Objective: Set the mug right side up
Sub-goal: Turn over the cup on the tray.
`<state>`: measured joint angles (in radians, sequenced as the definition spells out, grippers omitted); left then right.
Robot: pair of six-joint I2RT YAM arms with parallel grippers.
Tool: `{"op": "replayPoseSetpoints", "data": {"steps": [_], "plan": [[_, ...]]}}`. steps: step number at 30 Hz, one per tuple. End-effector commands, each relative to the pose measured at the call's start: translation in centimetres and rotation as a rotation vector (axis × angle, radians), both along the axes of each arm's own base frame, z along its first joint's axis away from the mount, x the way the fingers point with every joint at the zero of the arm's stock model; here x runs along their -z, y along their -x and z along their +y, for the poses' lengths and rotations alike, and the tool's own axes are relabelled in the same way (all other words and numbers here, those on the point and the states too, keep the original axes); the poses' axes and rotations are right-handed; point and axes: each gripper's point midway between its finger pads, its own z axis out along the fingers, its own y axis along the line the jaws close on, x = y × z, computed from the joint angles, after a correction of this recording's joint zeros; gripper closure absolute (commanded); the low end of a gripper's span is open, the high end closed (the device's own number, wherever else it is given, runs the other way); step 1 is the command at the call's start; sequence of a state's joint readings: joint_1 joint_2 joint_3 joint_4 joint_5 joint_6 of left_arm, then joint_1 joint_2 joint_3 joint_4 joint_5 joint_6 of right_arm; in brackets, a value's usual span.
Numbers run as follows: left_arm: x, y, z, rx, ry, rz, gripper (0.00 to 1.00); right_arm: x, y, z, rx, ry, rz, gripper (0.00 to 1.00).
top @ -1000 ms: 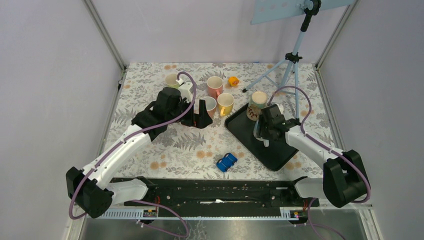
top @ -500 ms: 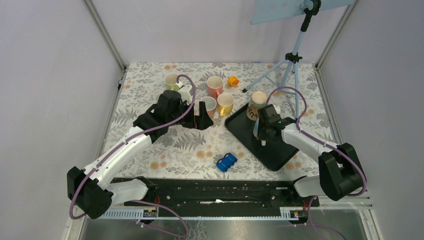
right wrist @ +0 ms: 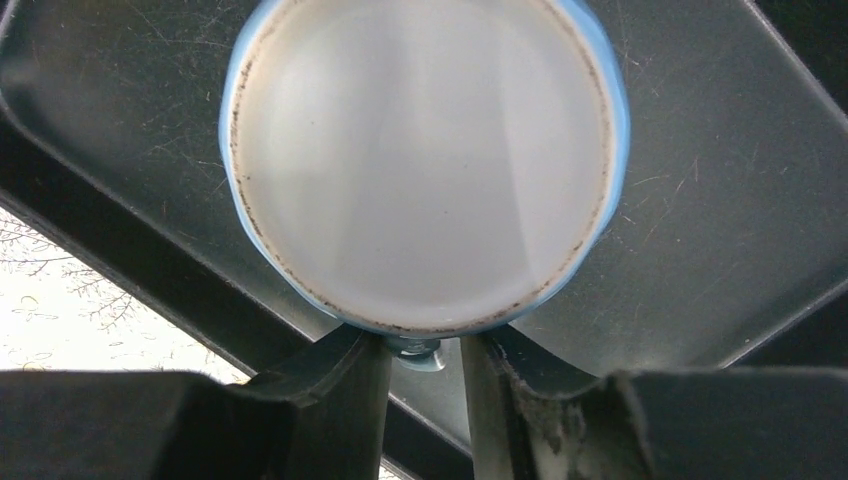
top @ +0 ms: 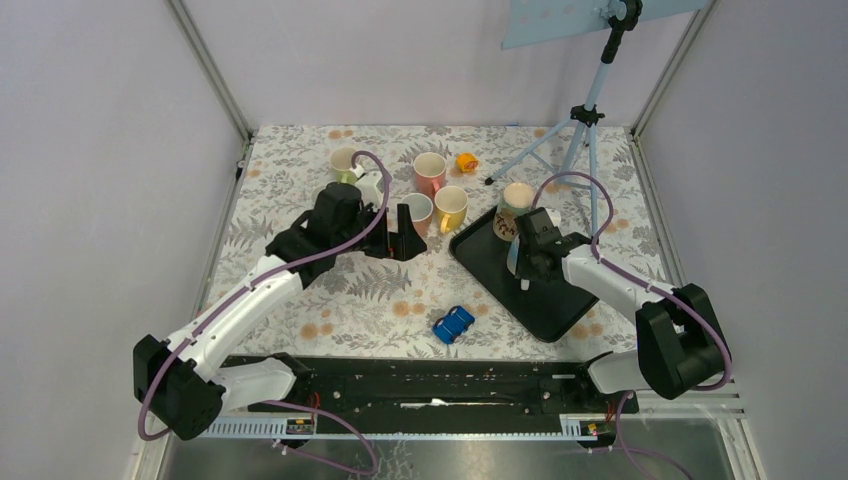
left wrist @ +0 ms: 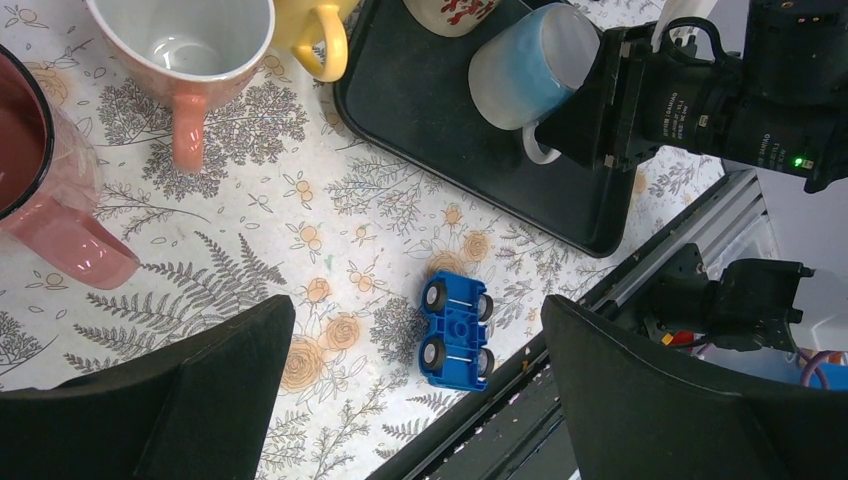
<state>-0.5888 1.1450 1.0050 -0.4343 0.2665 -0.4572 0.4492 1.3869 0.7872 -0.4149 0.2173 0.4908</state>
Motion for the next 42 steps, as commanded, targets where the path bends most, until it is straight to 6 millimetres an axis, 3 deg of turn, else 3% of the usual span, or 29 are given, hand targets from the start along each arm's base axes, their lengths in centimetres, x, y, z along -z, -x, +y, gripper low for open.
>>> {"op": "replayPoseSetpoints", "data": {"steps": [1, 6, 10, 19, 26, 30, 42], "plan": [[-2.4, -0.1, -0.7, 0.014, 0.073, -0.065, 0.01, -0.9, -1.0, 0.1, 0.02, 0.016, -0.024, 0.65], [-3.4, -0.3, 0.0, -0.021, 0.065, -0.087, 0.01, -0.5, -1.0, 0.3, 0.03, 0.016, -0.005, 0.76], [-3.7, -0.5, 0.7, -0.066, 0.059, -0.1, 0.01, -0.4, -1.0, 0.2, 0.046, 0.01, -0.011, 1.0], [-4.0, -0.6, 0.2, -0.081, 0.108, -0.082, 0.01, -1.1, -1.0, 0.7, 0.041, -0.027, -0.029, 1.0], [-3.0, -0.1, -1.5, -0.052, 0.207, -0.009, 0.01, -2.3, -1.0, 1.2, 0.044, -0.074, -0.062, 1.0], [-1.8, 0.3, -2.7, -0.033, 0.279, 0.062, 0.01, -3.8, -1.1, 1.5, 0.053, -0.118, -0.107, 1.0], [-1.1, 1.0, -3.8, -0.022, 0.384, 0.126, 0.01, -9.0, -1.8, 2.7, 0.068, -0.232, -0.209, 1.0]]}}
